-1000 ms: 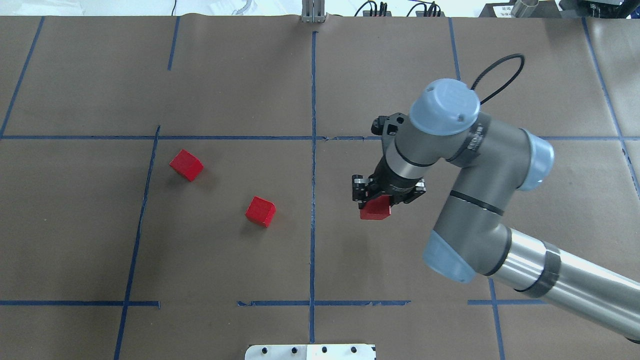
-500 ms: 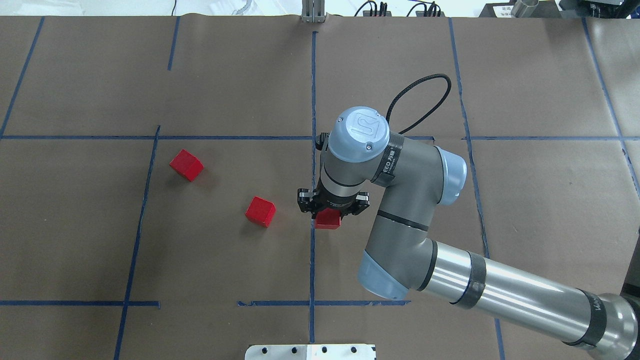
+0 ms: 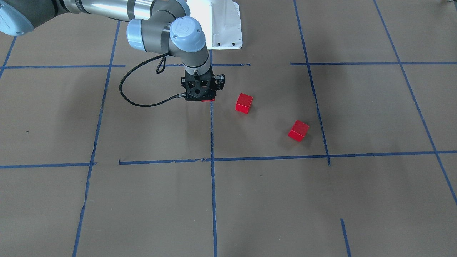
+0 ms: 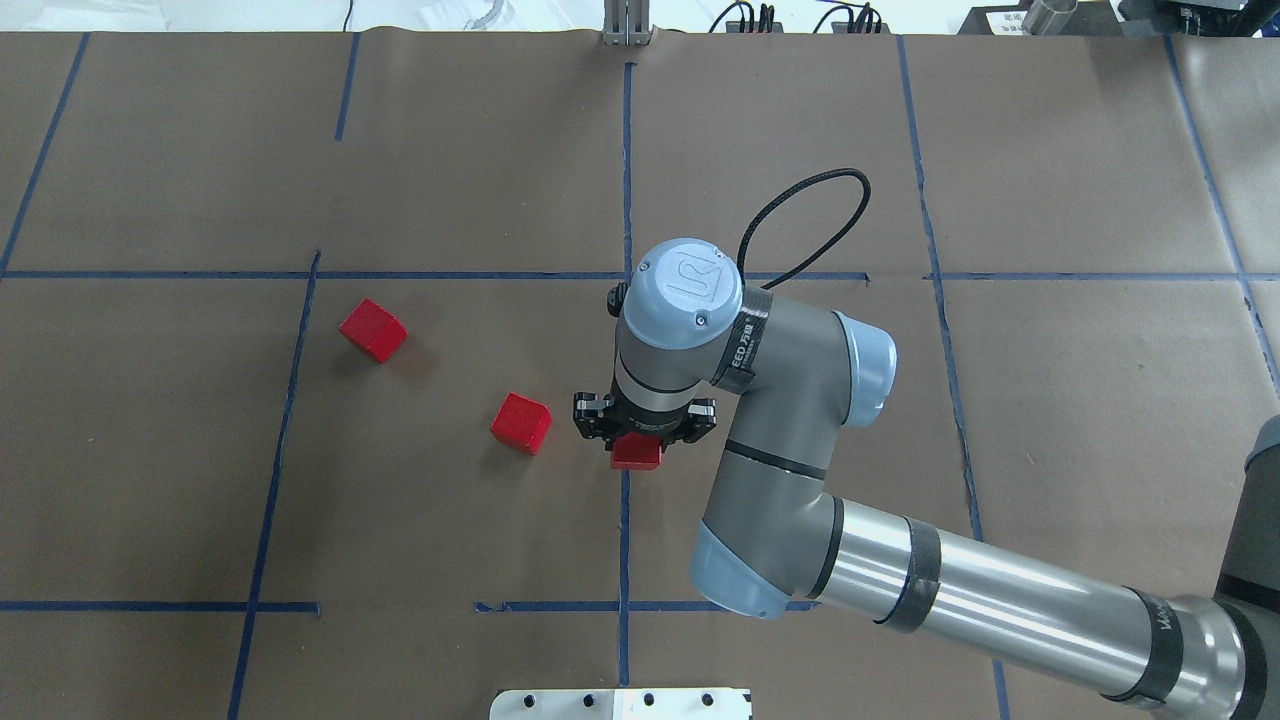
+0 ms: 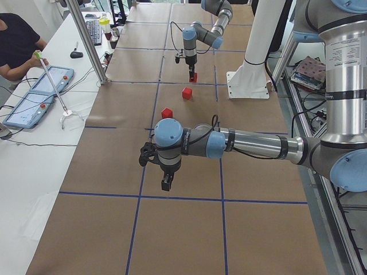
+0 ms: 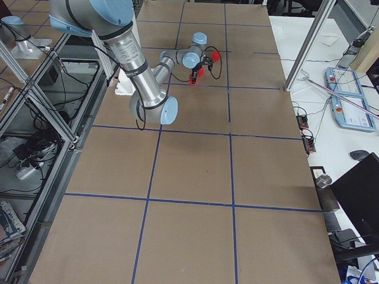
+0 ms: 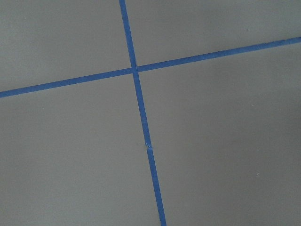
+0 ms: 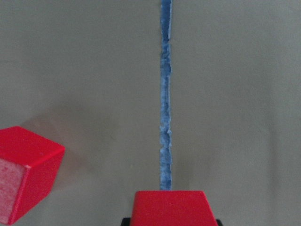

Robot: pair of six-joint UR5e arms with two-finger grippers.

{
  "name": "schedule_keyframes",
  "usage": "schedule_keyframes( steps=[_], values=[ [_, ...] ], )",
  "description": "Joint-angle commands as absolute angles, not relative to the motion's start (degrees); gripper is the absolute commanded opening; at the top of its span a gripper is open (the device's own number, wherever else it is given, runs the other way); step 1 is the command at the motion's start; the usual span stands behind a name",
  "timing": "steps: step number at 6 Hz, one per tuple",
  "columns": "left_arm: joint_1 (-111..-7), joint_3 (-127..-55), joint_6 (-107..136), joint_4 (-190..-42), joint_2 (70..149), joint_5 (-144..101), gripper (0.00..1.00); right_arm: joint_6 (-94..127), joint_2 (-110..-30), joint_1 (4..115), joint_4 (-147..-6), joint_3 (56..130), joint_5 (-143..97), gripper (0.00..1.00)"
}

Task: Form red blocks into L shape at center
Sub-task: 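Carry the red cube with the right gripper toward the table center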

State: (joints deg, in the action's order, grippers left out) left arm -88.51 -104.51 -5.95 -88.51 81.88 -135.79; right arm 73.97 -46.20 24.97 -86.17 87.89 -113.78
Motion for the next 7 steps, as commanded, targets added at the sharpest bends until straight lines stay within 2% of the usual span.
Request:
schedule_keyframes(
  steps=[1, 4, 6, 7],
  values=[
    [-88.51, -104.41, -5.98, -88.51, 81.91, -135.79, 1.00, 74.09, -45.71, 24.09, -86.13, 86.67, -113.20, 0.00],
    [-88.51, -104.68, -5.98, -88.51, 81.83, -135.79, 1.00, 73.92, -45.44, 24.08, -86.22, 85.96, -113.20, 0.00],
    [-88.51, -104.59, -6.06, -88.51, 81.83, -135.79, 1.00, 73.74, -45.18, 23.91, -86.22, 85.87, -112.85, 0.06],
    [-88.51, -104.50, -6.24, -88.51, 81.83, -135.79, 1.00, 73.22, -45.18, 23.91, -86.22, 85.70, -112.85, 0.28]
  ],
)
